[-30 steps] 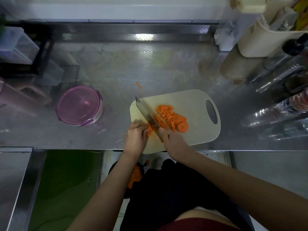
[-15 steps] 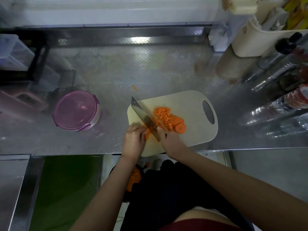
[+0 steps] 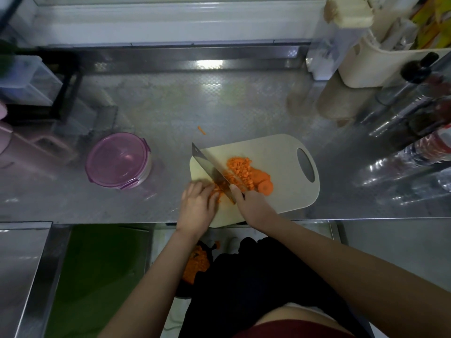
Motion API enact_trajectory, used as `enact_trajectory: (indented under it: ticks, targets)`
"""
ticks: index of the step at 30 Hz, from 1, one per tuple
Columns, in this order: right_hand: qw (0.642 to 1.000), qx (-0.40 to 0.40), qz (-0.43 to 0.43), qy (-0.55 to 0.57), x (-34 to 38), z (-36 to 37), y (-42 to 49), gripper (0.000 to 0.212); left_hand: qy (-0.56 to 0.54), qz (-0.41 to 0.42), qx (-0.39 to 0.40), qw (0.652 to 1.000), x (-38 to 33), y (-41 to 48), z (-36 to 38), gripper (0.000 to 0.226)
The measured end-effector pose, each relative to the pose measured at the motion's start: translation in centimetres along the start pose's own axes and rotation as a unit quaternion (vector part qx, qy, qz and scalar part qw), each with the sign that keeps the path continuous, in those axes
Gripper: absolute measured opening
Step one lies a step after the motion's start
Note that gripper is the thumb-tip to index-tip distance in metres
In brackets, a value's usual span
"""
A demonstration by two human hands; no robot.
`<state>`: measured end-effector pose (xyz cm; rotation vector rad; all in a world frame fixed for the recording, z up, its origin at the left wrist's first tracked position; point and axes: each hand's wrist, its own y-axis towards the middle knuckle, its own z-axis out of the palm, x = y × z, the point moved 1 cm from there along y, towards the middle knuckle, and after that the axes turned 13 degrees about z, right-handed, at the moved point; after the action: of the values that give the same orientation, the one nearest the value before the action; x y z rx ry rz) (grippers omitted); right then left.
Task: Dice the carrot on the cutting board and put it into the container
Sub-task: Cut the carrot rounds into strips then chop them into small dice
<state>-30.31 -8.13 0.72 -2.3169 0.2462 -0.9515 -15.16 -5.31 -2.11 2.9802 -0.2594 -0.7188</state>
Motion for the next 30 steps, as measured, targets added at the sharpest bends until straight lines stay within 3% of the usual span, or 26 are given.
enact_trajectory:
  ticks: [7,16,22,26,30]
  targets:
    - [1.000,0.007,-0.002,0.006,-0.1,0.0,0.0,0.061,0.008,-0.011,0.047,0.999,0.8,-0.9,0.4,0.056]
    - [0.999,0.040,0.008,0.004,-0.2,-0.9,0.6,0.060,-0.048,-0.034,-0.002,0.998,-0.3,-0.1,1.4,0.041]
    - [0.998,0.053,0.021,-0.019,0.0,-1.6,0.9,0.044,-0.121,-0.115,-0.027,0.986,-0.8,1.0,1.7,0.053]
    - [0.998,0.050,-0.003,-0.031,0.2,-1.7,0.6,0.043,-0.113,-0.075,-0.060,0.989,-0.3,1.0,1.3,0.067]
    - [0.999,0.044,-0.012,-0.025,0.3,-1.7,0.5,0.051,-0.088,-0.035,-0.076,0.993,-0.6,1.3,1.4,0.046]
